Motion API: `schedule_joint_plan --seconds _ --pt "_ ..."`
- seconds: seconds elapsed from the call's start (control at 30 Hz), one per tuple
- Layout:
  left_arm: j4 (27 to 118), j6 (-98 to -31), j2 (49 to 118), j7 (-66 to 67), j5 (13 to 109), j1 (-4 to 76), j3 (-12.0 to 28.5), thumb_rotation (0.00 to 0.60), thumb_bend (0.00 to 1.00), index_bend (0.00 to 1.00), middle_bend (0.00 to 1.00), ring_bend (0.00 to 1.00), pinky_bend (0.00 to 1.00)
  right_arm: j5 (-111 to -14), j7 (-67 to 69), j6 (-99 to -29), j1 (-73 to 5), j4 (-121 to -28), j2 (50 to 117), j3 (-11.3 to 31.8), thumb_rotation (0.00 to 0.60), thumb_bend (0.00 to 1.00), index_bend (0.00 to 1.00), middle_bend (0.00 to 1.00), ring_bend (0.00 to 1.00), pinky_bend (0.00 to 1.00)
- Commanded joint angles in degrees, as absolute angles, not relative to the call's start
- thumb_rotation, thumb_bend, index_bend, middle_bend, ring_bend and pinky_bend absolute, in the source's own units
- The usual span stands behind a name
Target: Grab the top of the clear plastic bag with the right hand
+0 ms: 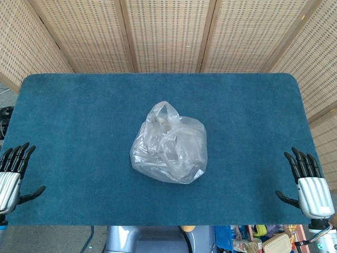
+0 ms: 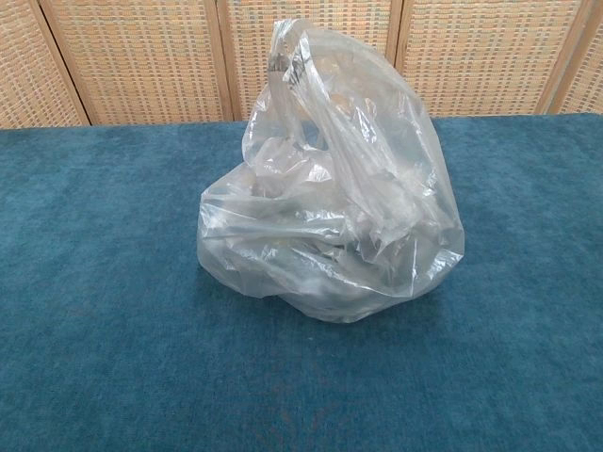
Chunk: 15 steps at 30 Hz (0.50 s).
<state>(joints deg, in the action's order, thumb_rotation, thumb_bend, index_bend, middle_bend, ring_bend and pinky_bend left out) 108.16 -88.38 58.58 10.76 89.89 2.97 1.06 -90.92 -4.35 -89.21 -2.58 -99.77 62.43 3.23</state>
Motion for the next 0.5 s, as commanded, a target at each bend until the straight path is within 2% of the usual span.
schedule_joint_plan --seconds 0.03,0.3,0.4,0.5 --pt "108.0 -88.6 58.7 10.8 90.2 2.9 1.0 0.6 0.18 0.0 0.0 0.0 0.0 -91.0 -4.4 -89.2 -2.6 -99.8 62.4 3.2 0.6 0.0 0.03 0.0 0.0 0.0" --pt "108.1 -88.6 58.6 10.8 89.6 2.8 1.1 0.6 0.18 0.0 0.0 0.0 0.0 -92.9 -2.0 -87.6 -3.7 -101.8 61.0 2.5 0.6 0.0 0.03 0.0 0.0 0.0" --pt "108.1 -88.7 58.7 11.0 89.6 2.8 1.3 0.6 0.18 0.0 0.0 0.0 0.0 -93.7 1.8 -84.6 -5.2 -103.7 59.1 1.8 0.6 0.0 0.03 0.0 0.0 0.0" --pt "108.3 -88.7 58.8 10.9 89.4 3.0 1.6 0.6 0.18 0.0 0.0 0.0 0.0 -94.6 7.5 -78.9 -8.7 -105.9 56.4 1.6 0.6 0.0 0.03 0.0 0.0 0.0"
